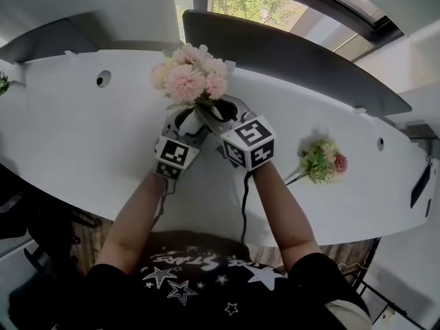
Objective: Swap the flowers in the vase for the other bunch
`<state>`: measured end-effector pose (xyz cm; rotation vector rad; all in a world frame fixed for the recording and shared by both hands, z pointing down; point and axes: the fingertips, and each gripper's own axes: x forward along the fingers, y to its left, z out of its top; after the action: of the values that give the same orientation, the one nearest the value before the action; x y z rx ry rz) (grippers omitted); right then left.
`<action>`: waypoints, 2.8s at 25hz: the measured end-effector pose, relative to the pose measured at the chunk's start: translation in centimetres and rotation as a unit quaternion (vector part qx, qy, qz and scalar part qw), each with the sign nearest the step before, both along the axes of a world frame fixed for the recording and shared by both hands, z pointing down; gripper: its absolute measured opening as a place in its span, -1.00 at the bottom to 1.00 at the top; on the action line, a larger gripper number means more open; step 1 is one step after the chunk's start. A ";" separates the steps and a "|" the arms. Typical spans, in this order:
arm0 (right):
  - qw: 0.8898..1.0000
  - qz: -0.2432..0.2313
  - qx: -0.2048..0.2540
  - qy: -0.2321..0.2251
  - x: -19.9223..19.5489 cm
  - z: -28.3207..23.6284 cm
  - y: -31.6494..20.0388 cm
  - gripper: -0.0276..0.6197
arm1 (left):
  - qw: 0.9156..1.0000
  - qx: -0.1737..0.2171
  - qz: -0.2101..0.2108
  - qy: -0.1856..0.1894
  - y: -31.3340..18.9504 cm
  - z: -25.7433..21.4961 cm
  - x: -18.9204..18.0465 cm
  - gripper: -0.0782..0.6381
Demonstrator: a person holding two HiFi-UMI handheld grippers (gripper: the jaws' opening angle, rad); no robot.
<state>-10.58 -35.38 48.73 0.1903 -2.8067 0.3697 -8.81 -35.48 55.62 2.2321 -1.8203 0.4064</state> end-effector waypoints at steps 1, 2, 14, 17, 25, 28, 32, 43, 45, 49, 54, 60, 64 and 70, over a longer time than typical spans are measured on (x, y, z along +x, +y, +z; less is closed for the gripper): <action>1.000 -0.001 0.001 0.000 0.0 0.0 -0.1 -0.62 | 1.000 0.000 -0.001 0.001 0.0 0.0 0.0 -0.10; 1.000 -0.001 0.002 0.000 0.0 0.0 -0.2 -0.64 | 1.000 0.000 -0.001 0.001 0.0 0.0 0.0 -0.10; 0.999 0.012 0.019 -0.034 0.2 -3.2 -0.8 -0.70 | 1.000 0.003 0.002 -0.005 0.1 0.1 0.1 -0.10; 0.998 0.020 0.014 -0.062 0.3 -5.7 -1.0 -0.70 | 1.000 0.005 0.004 -0.009 -0.1 0.0 -0.1 -0.10; 0.995 0.039 0.012 -0.091 0.7 -9.4 -0.5 -0.70 | 1.000 0.000 0.006 -0.015 0.4 0.3 -0.5 -0.10; 0.993 0.046 -0.008 -0.106 1.3 -10.3 -0.1 -0.71 | 0.999 -0.007 0.009 -0.032 0.7 0.5 -0.5 -0.10; 0.991 0.056 -0.010 -0.122 2.2 -11.7 0.2 -0.71 | 0.999 -0.008 0.006 -0.045 0.9 0.8 -0.4 -0.10; 0.983 0.115 0.009 -0.144 6.2 -14.5 1.8 -0.71 | 0.999 0.013 0.005 -0.040 3.9 -1.5 -0.3 -0.09; 0.982 0.125 0.011 -0.142 6.8 -14.5 2.7 -0.71 | 1.000 0.027 0.006 -0.015 4.9 -2.7 -0.2 -0.09; 0.980 0.144 0.020 -0.135 7.3 -14.5 4.6 -0.71 | 0.998 0.046 0.027 0.018 7.3 -4.4 0.0 -0.09; 0.977 0.164 0.019 -0.136 7.2 -14.7 7.1 -0.71 | 0.996 0.063 0.036 0.043 10.3 -6.7 -1.2 -0.11; 0.973 0.189 0.018 -0.128 7.0 -14.3 10.2 -0.71 | 0.991 0.101 0.024 0.080 13.9 -10.7 -3.4 -0.50; 0.970 0.205 0.021 -0.126 7.0 -14.2 12.7 -0.72 | 0.988 0.116 0.026 0.102 16.2 -11.9 -4.8 -0.67; 0.963 0.243 0.022 -0.116 7.9 -13.0 17.0 -0.72 | 0.983 0.127 0.048 0.126 20.5 -13.3 -5.3 -0.76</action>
<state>-2.64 -18.37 35.72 0.9117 -2.9710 0.4625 -14.15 -15.03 42.27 2.4135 -1.7162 -0.0981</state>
